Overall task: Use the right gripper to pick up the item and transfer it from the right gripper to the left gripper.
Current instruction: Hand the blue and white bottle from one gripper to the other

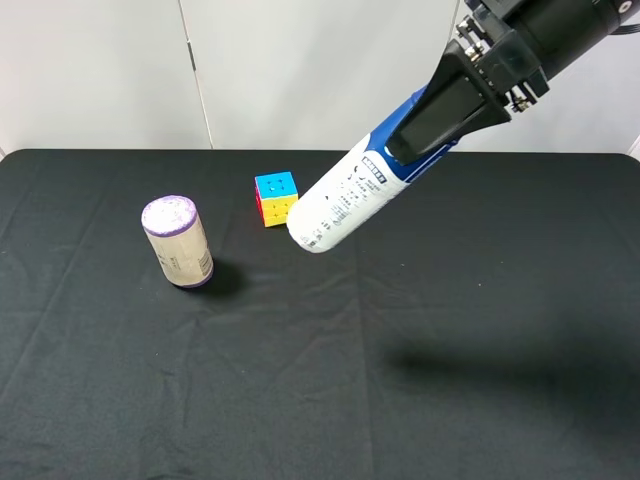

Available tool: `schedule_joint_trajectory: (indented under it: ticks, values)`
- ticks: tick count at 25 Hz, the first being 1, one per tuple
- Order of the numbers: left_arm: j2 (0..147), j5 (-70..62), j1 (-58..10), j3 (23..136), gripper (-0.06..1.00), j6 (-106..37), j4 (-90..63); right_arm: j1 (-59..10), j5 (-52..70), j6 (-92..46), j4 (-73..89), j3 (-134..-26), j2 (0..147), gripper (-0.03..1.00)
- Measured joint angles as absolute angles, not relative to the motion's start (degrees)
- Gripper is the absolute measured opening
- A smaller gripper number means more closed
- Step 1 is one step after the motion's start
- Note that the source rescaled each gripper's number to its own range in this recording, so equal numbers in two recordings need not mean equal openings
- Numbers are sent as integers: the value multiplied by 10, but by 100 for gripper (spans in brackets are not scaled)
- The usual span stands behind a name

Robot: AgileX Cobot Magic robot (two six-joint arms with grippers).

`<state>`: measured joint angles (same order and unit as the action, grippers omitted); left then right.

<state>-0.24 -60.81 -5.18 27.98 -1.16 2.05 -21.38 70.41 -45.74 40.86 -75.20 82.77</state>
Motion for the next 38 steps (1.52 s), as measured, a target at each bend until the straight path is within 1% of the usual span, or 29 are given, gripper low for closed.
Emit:
schedule_joint_trajectory:
  ticks: [9, 17, 22, 23, 27, 31, 38]
  values:
    - [-2, -608, -52, 280, 100, -12, 20, -214, 704, -518, 426, -752, 828, 0]
    - [5, -608, -52, 296, 99, -33, 16, -214, 704, -526, 427, -752, 828, 0]
    - [94, -609, -52, 345, 99, -88, 0, -214, 704, -526, 428, -752, 828, 0]
    - [94, -609, -52, 345, 99, -88, 0, -214, 704, -526, 428, -752, 828, 0]
    - [185, -607, -53, 386, 98, -140, -7, -214, 704, -526, 430, -752, 828, 0]
    - [253, -570, -98, 407, 98, -171, -22, -214, 704, -526, 431, -752, 828, 0]
    - [362, -532, -227, 440, 97, -181, 0, -214, 704, -519, 431, -752, 828, 0]
